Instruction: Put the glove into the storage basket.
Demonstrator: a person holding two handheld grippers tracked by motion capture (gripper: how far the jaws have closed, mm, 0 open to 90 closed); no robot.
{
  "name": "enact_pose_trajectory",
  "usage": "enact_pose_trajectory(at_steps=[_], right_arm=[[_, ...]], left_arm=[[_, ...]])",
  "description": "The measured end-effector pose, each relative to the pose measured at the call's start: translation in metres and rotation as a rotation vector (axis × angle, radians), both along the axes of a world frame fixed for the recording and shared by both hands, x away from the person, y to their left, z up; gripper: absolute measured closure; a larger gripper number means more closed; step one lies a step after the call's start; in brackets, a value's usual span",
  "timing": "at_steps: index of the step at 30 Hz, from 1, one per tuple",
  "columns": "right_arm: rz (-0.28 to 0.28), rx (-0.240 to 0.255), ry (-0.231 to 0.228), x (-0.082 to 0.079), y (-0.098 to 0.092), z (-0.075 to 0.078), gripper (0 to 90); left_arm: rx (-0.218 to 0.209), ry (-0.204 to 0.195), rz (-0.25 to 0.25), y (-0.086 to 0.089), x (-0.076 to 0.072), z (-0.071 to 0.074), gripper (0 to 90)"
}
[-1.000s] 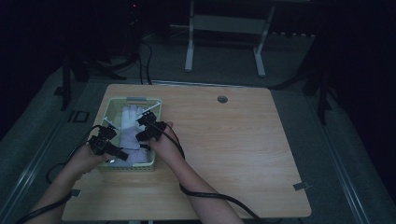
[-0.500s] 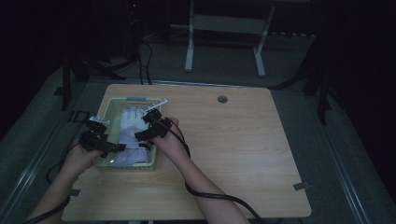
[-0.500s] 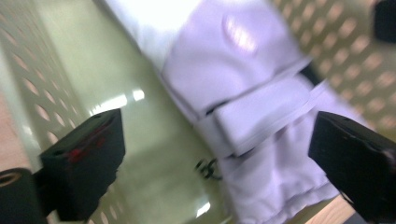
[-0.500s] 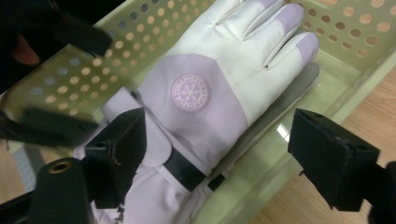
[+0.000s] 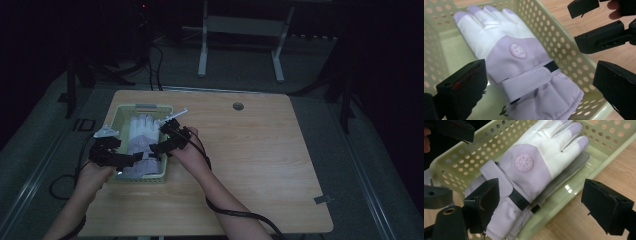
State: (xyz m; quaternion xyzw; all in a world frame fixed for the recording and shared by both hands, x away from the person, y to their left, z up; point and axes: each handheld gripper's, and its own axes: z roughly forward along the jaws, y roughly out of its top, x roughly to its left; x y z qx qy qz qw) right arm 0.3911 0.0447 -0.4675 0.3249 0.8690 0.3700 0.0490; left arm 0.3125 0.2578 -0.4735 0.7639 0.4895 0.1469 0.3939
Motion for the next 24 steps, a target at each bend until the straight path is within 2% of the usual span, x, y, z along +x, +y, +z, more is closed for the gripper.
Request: enact_pose_trajectory(at_steps=[5, 6, 12, 16, 17, 18, 24], right_arm=[[0.003, 0.001, -0.022, -0.002, -0.014, 0.002, 15.1], [0.003, 0.000, -0.022, -0.002, -0.017, 0.003, 15.1], [-0.020, 0.005, -0.029, -0.004, -0.035, 0.003, 15.0], [-0.029, 0.008, -0.031, -0.005, -0.046, 0.003, 15.0], [-0.031, 0.007, -0.031, -0.005, -0.050, 0.003, 15.0], [-0.041, 0.004, -0.035, -0.005, -0.060, 0.003, 15.0], [-0.067, 0.005, -0.043, -0.007, -0.087, 0.003, 15.0]], left_arm=[[0.004, -0.035, -0.012, -0.014, -0.004, 0.002, 0.0], [0.014, -0.042, -0.029, -0.020, -0.005, 0.003, 0.0], [-0.004, -0.051, -0.051, -0.033, -0.008, 0.004, 0.0], [0.014, -0.064, -0.075, -0.043, -0.010, 0.006, 0.0], [0.034, -0.075, -0.092, -0.051, -0.012, 0.008, 0.0], [0.032, -0.077, -0.100, -0.054, -0.013, 0.009, 0.0], [0.020, -0.093, -0.144, -0.075, -0.017, 0.011, 0.0]])
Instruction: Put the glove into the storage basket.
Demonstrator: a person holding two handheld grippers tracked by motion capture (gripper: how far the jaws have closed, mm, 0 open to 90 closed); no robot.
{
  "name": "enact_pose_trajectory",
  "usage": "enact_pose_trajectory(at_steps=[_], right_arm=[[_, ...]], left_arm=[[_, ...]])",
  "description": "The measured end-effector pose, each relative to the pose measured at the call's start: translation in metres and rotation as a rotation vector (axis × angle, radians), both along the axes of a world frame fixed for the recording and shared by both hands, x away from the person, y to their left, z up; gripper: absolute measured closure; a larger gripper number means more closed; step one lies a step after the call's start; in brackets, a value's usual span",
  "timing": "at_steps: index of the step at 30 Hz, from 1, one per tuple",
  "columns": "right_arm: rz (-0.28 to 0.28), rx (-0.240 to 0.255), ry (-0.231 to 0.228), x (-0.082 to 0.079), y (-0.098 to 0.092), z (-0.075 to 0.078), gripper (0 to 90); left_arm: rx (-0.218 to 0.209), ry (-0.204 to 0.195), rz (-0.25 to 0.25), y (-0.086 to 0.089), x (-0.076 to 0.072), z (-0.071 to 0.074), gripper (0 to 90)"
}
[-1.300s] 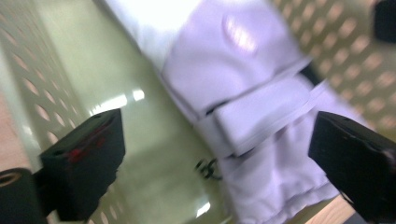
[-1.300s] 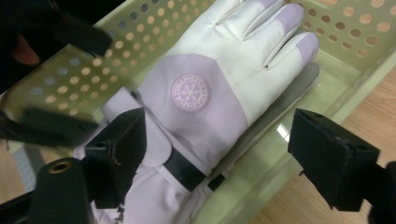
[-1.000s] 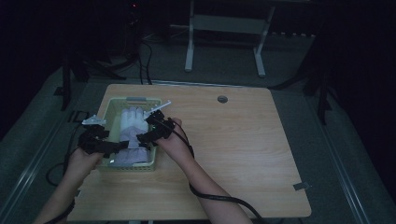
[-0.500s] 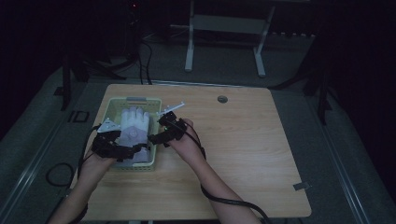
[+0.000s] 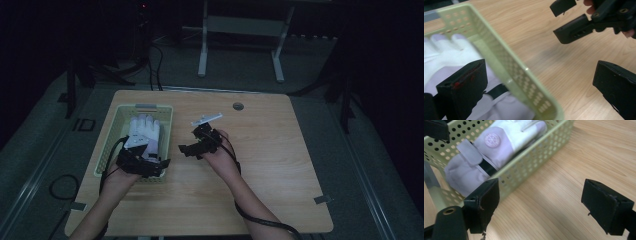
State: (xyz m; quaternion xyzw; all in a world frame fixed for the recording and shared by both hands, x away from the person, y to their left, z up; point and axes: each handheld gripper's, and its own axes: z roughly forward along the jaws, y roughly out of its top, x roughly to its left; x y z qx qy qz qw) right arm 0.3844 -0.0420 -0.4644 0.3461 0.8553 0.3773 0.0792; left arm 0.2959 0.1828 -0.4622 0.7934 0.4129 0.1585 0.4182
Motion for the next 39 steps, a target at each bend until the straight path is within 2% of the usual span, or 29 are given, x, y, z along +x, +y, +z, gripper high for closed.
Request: enact_pose_trajectory(at_steps=[5, 11, 15, 16, 17, 19, 24, 29, 35, 39], right_arm=[[-0.023, 0.005, -0.004, -0.002, -0.019, -0.003, 15.0], [-0.033, 0.004, -0.002, -0.006, -0.038, -0.009, 14.4], [-0.042, 0.012, -0.005, -0.009, -0.048, -0.012, 14.3], [-0.044, 0.009, -0.008, -0.009, -0.051, -0.013, 14.4], [-0.065, 0.012, -0.008, -0.011, -0.061, -0.018, 14.4], [-0.074, 0.020, 0.002, -0.011, -0.067, -0.021, 14.4], [-0.081, 0.016, 0.008, -0.013, -0.079, -0.029, 14.3], [-0.075, -0.023, -0.013, -0.019, -0.094, -0.039, 14.2], [-0.057, 0.005, -0.011, -0.026, -0.108, -0.050, 14.0], [-0.054, -0.012, -0.016, -0.030, -0.111, -0.055, 14.0]], left_arm=[[-0.001, 0.005, -0.075, -0.019, -0.003, -0.001, 0.0], [0.025, -0.030, -0.147, -0.044, -0.008, 0.000, 0.0], [0.012, -0.038, -0.185, -0.056, -0.010, 0.000, 0.0], [0.010, -0.042, -0.211, -0.065, -0.012, 0.000, 0.0], [0.009, -0.046, -0.225, -0.071, -0.013, 0.000, 0.0], [0.003, -0.047, -0.244, -0.077, -0.013, -0.002, 0.0], [0.004, -0.038, -0.273, -0.090, -0.013, -0.007, 0.0], [0.016, -0.025, -0.311, -0.104, -0.016, -0.019, 0.0], [0.015, -0.012, -0.344, -0.116, -0.018, -0.030, 0.0], [0.008, 0.004, -0.363, -0.122, -0.020, -0.037, 0.0]])
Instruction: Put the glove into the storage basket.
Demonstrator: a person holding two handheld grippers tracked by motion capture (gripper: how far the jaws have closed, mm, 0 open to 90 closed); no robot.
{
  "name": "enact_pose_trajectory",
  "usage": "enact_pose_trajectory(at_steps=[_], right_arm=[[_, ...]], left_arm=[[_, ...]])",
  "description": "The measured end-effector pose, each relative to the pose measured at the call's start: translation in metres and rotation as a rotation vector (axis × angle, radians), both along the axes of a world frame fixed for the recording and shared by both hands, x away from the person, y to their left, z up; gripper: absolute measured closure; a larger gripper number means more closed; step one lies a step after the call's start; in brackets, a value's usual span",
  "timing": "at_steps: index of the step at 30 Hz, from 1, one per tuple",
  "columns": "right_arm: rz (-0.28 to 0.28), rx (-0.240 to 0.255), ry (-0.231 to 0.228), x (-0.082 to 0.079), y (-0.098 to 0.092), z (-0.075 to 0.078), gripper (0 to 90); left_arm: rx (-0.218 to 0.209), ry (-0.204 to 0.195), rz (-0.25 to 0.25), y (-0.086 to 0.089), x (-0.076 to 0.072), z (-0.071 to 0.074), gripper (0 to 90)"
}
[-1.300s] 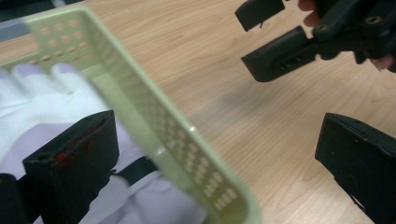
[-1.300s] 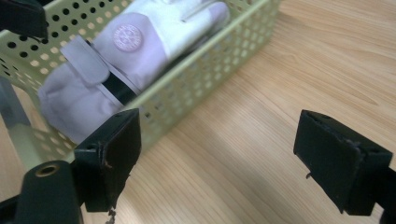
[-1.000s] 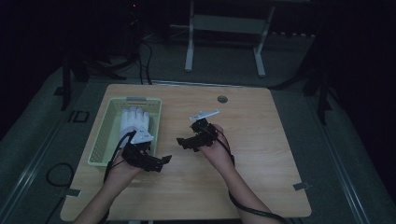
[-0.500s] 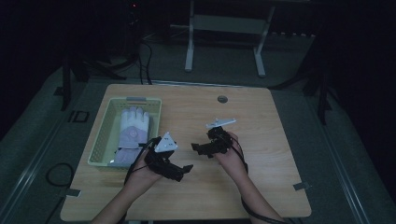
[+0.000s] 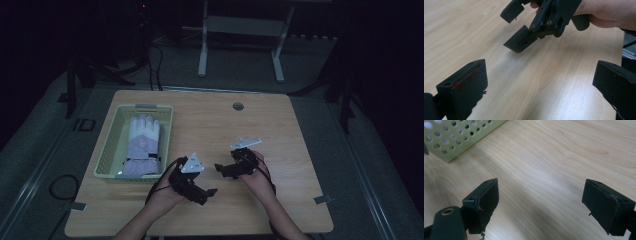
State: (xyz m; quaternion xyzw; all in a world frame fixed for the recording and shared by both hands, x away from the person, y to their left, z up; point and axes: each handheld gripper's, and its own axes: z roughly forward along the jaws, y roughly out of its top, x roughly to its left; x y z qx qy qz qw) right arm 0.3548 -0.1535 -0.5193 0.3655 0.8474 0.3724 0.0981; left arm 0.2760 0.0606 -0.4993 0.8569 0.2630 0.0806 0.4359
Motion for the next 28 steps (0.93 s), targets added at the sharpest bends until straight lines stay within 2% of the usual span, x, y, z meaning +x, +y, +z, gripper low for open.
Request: enact_pose_trajectory(at_steps=[7, 10, 17, 22, 28], right_arm=[[-0.005, -0.007, 0.017, -0.005, -0.009, -0.018, 14.0], [0.000, -0.020, -0.004, -0.007, -0.015, -0.026, 14.0], [0.011, -0.023, -0.033, -0.011, -0.024, -0.032, 14.2], [0.048, -0.021, -0.065, -0.017, -0.031, -0.035, 14.3], [0.053, -0.011, -0.083, -0.018, -0.033, -0.034, 14.3]], left_arm=[[0.001, 0.013, -0.027, -0.012, -0.003, -0.016, 0.0], [0.001, 0.026, -0.026, -0.017, -0.003, -0.025, 0.0], [-0.012, 0.030, -0.035, -0.024, -0.002, -0.035, 0.0], [-0.025, 0.013, -0.049, -0.027, -0.005, -0.042, 0.0], [-0.028, 0.025, -0.054, -0.025, -0.006, -0.048, 0.0]])
